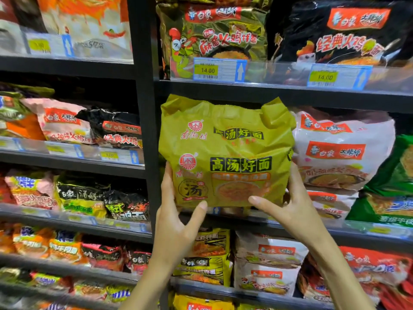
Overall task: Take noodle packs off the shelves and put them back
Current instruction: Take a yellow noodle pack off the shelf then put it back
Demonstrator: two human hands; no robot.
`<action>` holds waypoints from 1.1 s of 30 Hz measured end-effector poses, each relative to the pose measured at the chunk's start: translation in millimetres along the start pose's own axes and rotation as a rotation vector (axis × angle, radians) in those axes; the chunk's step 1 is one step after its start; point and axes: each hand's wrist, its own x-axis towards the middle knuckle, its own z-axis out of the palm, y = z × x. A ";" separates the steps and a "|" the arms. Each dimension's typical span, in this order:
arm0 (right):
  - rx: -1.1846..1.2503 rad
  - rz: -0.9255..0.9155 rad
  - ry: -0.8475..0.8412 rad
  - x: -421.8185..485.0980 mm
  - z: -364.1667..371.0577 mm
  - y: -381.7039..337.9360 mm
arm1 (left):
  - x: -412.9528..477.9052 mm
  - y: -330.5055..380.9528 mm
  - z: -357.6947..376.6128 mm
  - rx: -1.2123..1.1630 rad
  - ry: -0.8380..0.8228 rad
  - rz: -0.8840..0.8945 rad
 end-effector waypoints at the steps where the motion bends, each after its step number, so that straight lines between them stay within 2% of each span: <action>1: -0.025 -0.005 0.006 -2.6 2.4 -2.4 | 6.9 -5.1 -3.7 -0.015 -0.001 -0.015; 8: -0.054 -0.033 0.071 -18.3 18.4 -7.3 | 14.5 -13.2 -14.7 -0.031 -0.013 -0.034; 22: 0.030 -0.089 0.100 -70.7 16.7 -54.4 | -40.2 31.1 -46.0 0.086 0.002 0.117; 33: -0.006 -0.068 0.181 -133.8 -21.4 -74.8 | -88.2 79.9 -18.7 0.012 -0.025 0.131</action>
